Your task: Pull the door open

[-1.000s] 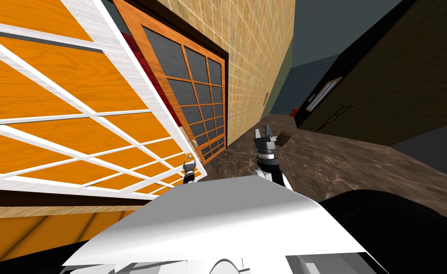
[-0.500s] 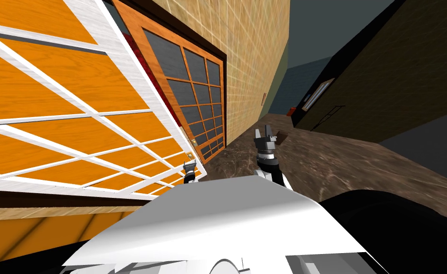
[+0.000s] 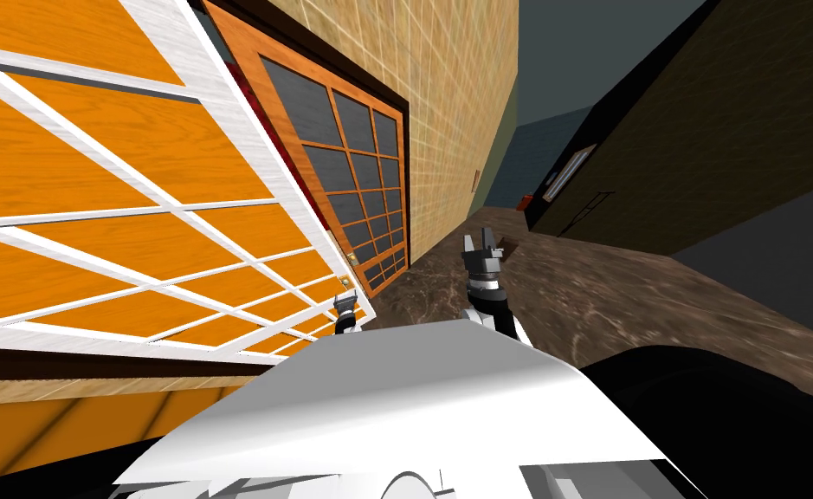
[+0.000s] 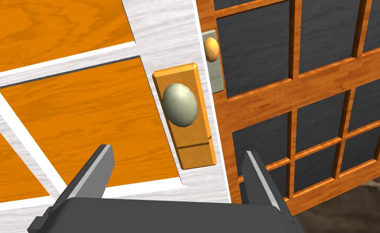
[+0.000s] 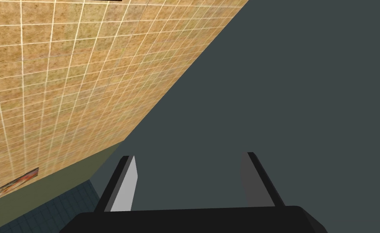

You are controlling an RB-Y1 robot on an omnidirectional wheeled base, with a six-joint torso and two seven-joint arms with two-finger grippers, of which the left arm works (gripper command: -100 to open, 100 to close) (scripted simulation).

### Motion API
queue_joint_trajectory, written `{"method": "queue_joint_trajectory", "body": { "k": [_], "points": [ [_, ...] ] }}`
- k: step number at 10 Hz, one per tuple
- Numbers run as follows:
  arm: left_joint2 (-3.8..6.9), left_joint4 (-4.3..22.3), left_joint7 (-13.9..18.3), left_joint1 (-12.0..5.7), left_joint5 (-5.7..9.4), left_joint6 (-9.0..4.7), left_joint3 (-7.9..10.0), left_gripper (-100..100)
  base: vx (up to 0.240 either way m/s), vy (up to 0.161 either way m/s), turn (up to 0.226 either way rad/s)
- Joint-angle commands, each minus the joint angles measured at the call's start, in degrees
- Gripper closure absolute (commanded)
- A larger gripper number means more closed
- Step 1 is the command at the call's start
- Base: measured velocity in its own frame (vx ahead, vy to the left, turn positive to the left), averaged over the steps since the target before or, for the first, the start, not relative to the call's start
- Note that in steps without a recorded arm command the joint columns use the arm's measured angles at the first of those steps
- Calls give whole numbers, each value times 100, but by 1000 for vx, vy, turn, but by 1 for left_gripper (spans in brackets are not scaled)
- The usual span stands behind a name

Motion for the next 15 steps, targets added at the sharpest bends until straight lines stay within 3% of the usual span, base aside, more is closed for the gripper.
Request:
{"method": "queue_joint_trajectory", "body": {
  "k": [1, 8, 9, 10, 14, 15],
  "points": [
    [-14, -18, 286, -8, 110, 12, -34, -100, -69, 12, -62],
    [-52, -59, 1102, -35, 432, 42, -135, -100, -57, 9, -37],
    [-49, -63, 1009, -29, 400, 42, -124, -100, -23, 5, -8],
    [96, -38, 1195, 46, 427, 21, -125, -100, 110, 7, -73],
    [510, 41, 1649, 258, 489, -46, -124, -100, 231, 8, -79],
    [560, 51, 1704, 283, 496, -54, -124, -100, 186, 29, -47]
  ]
}}
